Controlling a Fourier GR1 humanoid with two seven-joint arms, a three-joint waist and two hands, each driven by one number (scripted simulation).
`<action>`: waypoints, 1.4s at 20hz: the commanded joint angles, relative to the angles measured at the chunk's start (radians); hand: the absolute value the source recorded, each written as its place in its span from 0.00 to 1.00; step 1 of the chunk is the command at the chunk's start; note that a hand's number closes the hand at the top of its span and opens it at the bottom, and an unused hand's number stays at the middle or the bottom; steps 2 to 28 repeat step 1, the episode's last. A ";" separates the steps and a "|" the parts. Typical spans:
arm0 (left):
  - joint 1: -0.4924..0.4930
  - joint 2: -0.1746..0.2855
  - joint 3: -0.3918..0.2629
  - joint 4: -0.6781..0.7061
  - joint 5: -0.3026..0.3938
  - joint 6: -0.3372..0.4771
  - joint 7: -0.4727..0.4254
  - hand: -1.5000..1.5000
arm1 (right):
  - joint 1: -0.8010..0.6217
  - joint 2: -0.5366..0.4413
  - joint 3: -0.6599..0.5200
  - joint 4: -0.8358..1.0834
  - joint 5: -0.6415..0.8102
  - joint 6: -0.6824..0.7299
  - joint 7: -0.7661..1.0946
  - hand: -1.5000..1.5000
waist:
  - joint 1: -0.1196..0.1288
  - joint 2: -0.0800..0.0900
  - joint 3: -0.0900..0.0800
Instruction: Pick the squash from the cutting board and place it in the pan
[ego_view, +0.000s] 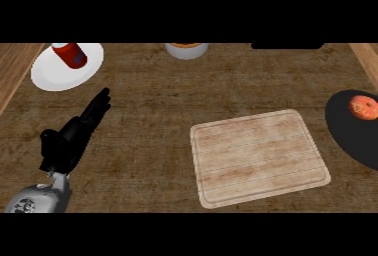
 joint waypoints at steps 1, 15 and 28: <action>-0.017 -0.017 0.006 0.067 -0.016 -0.002 -0.040 0.50 | 0.065 0.040 0.000 -0.011 -0.004 0.056 -0.182 0.00 | -0.009 -0.001 -0.002; -0.017 -0.017 0.006 0.067 -0.016 -0.002 -0.040 0.50 | 0.065 0.040 0.000 -0.011 -0.004 0.056 -0.182 0.00 | -0.009 -0.001 -0.002; -0.017 -0.017 0.006 0.067 -0.016 -0.002 -0.040 0.50 | 0.065 0.040 0.000 -0.011 -0.004 0.056 -0.182 0.00 | -0.009 -0.001 -0.002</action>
